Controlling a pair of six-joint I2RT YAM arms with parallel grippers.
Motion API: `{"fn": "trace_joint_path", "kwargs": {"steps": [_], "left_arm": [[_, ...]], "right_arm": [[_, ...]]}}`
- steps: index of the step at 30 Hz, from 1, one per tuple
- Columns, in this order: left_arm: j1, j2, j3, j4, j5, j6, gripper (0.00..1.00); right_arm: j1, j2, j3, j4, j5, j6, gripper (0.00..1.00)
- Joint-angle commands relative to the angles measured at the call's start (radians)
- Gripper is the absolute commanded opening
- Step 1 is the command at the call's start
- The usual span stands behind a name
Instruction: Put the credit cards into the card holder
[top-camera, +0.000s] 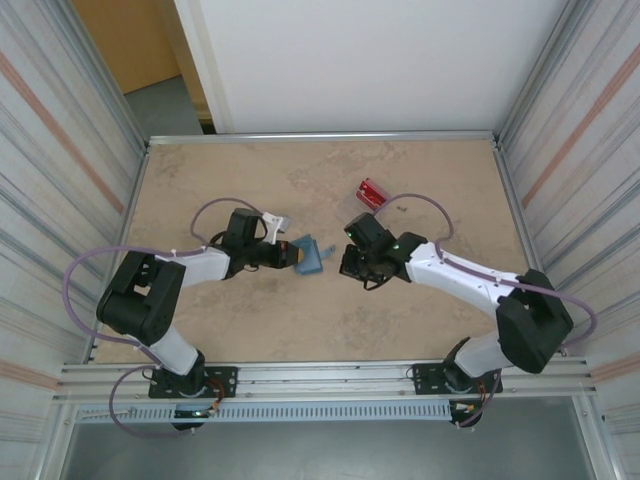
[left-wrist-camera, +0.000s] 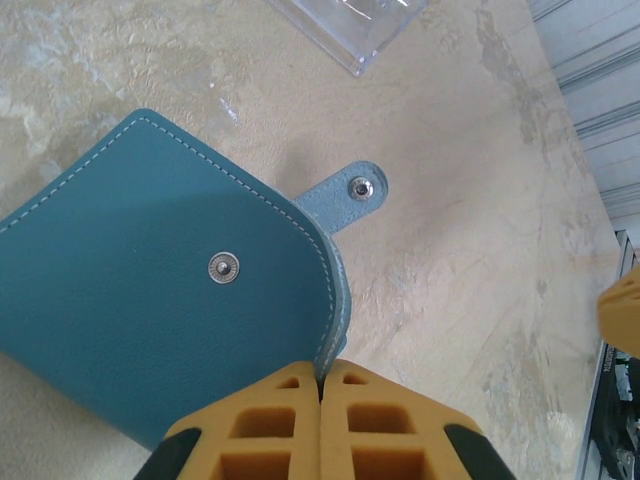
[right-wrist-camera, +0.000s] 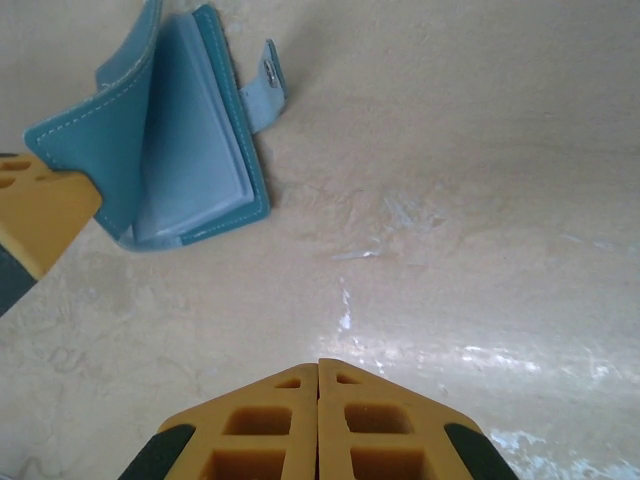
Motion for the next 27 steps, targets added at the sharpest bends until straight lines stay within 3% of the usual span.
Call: {"fn": "trace_joint_path", "kwargs": {"steps": [1,8,16,21,27], "left_arm": [[0.003,-0.026,-0.024,0.045,0.030,-0.045,0.00],[0.007,-0.048,-0.039,0.055,0.040,-0.037,0.00],[0.013,-0.041,-0.042,0.062,0.032,-0.040,0.00],[0.018,-0.049,-0.042,0.058,0.032,-0.044,0.00],[0.041,-0.060,-0.051,0.072,0.026,-0.058,0.00]], "right_arm": [[0.005,0.065,0.070,-0.013,-0.005,-0.020,0.06],[-0.047,0.221,0.230,0.005,-0.070,-0.094,0.06],[-0.149,0.506,0.407,0.036,-0.187,-0.151,0.04],[-0.175,0.588,0.403,0.062,-0.224,-0.150,0.03],[-0.186,0.548,0.300,0.083,-0.201,-0.143,0.02]]}}
